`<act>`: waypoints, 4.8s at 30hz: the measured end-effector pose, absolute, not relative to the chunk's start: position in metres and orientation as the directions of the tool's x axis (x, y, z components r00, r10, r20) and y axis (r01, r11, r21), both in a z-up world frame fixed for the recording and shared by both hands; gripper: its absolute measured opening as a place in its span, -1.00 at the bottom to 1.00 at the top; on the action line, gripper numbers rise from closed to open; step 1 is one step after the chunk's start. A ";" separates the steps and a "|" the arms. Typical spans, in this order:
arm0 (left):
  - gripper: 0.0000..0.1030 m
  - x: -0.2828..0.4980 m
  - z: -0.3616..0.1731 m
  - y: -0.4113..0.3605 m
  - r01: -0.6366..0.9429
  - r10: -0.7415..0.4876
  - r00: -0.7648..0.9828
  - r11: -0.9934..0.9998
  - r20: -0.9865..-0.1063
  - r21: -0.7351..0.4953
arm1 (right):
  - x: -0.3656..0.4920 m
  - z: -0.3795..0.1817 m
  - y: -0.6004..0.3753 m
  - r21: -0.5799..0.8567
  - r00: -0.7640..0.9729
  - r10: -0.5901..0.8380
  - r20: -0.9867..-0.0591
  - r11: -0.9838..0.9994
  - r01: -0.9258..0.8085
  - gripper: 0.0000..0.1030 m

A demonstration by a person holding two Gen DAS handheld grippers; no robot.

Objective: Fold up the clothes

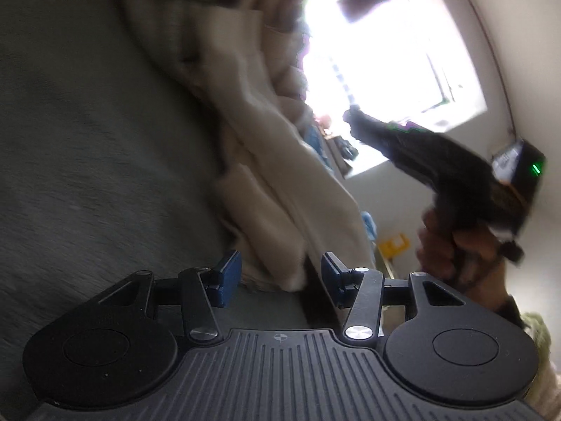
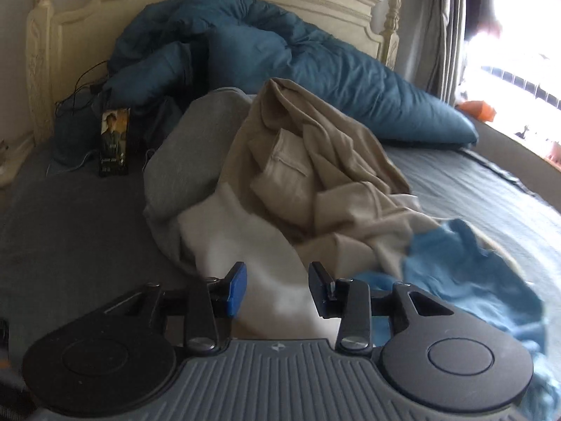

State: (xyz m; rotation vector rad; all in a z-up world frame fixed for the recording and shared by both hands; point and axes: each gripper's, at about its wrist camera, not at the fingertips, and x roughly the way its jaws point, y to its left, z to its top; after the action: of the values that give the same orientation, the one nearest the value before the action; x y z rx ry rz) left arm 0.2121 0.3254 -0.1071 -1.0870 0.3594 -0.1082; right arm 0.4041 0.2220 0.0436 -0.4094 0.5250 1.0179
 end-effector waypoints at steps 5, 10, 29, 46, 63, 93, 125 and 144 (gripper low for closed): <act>-0.02 0.214 -0.108 0.321 -0.087 -0.267 0.932 0.494 -0.246 -0.865 | 0.449 0.019 0.275 -0.080 0.413 0.618 -0.669 0.492 -0.867 -0.05; -0.02 0.212 -0.108 0.326 -0.074 -0.281 0.928 0.503 -0.244 -0.861 | 0.471 -0.004 0.297 -0.072 0.388 0.569 -0.725 0.498 -0.864 -0.03; -0.02 0.219 -0.110 0.340 -0.078 -0.277 0.935 0.452 -0.222 -0.889 | 0.386 0.069 0.281 -0.415 0.639 0.658 -0.398 0.492 -0.765 -0.97; -0.02 0.219 -0.105 0.330 -0.085 -0.257 0.930 0.544 -0.262 -0.835 | 0.433 0.086 0.249 -0.351 0.760 0.543 -0.357 0.676 -0.648 0.02; -0.02 0.214 -0.091 0.315 -0.070 -0.216 0.944 0.609 -0.251 -0.790 | 0.228 0.223 -0.160 0.023 0.917 0.333 -0.218 0.941 -0.336 0.01; 0.02 0.253 -0.023 0.026 0.264 -0.481 0.724 0.855 -0.495 -0.446 | 0.235 0.038 -0.406 0.364 0.833 0.093 -0.546 0.921 0.136 0.03; 0.02 0.272 -0.074 0.116 0.106 -0.357 0.850 0.836 -0.388 -0.538 | 0.509 -0.017 -0.112 0.407 0.557 0.434 -0.708 0.896 -0.180 -0.88; 0.01 0.272 -0.078 0.122 0.095 -0.367 0.861 0.796 -0.351 -0.598 | 0.530 0.037 -0.194 0.470 0.720 0.484 -0.497 0.848 -0.245 -0.41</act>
State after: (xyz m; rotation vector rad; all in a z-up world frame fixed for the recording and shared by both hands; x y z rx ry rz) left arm 0.2723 0.1223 -0.0780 -0.6036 0.4757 -0.2583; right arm 0.5304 -0.1941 0.0366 0.3903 0.6513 0.4142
